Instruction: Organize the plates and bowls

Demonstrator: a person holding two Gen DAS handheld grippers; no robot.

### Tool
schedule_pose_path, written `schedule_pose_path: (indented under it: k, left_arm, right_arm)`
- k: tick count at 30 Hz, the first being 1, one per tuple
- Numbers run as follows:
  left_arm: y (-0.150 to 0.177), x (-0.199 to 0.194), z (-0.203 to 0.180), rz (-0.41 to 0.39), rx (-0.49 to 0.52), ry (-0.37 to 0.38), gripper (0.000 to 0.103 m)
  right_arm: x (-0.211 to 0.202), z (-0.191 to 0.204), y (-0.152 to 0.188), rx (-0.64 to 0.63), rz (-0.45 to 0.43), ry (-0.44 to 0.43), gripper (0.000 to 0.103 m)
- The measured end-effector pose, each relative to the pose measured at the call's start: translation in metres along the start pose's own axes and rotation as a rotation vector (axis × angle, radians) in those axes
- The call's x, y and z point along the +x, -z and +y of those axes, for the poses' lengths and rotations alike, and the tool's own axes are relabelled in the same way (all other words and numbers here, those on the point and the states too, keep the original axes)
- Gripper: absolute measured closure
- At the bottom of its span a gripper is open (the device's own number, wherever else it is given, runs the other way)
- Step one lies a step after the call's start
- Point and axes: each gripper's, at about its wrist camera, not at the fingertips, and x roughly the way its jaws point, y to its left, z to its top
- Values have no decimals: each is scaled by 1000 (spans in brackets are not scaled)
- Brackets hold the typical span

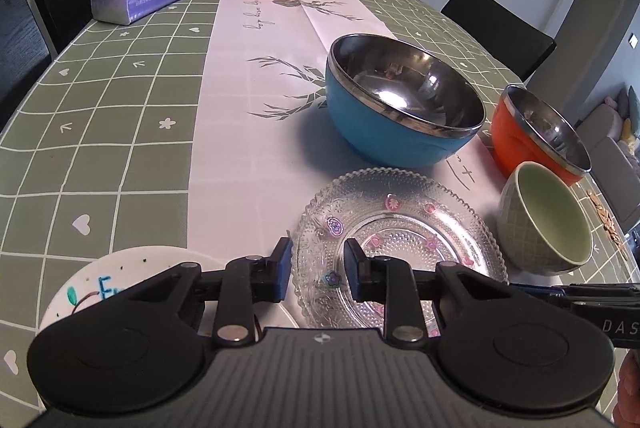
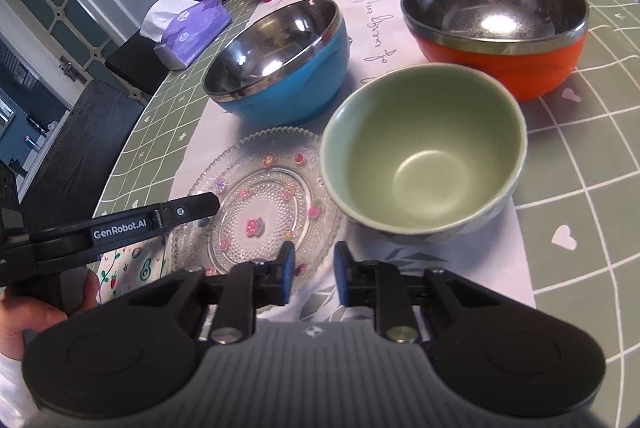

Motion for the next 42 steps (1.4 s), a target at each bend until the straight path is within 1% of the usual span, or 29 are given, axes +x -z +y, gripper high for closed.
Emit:
schedule_pose_path:
  k: [4,6,15,20,26,32,38,42]
  left_arm:
    - [0,-1,-3,4,12,-13,74]
    - [1,-3,-3,4,15,-11,77]
    - [3,-16,-9,0,56,-34,78]
    - [4,-26,-11,-7,53,-36,78]
    - [8,-46,-19,-15,54,-49,78]
    - [19,-73,-35,-27,63,-54,79]
    - [35,-97,-51,-12,43,-64,79]
    - [49,-111,-63,-1,34,-65,78]
  right_arm:
    - [-1,-3,-1,-2,-1,-3,91]
    - [-1,-1,-1,-16,-3,8,91]
    - [-2,2,0,-16,11,5,92]
    - [-10,5,-1,-18,10,-6,92]
    - [-25,9,2,-21,7,-19,92]
    - [-47,13,6,-40,8,-24,92]
    - [-69,13,18,-58,5,-29,92]
    - [-90,9,31,-62,11,-30,92]
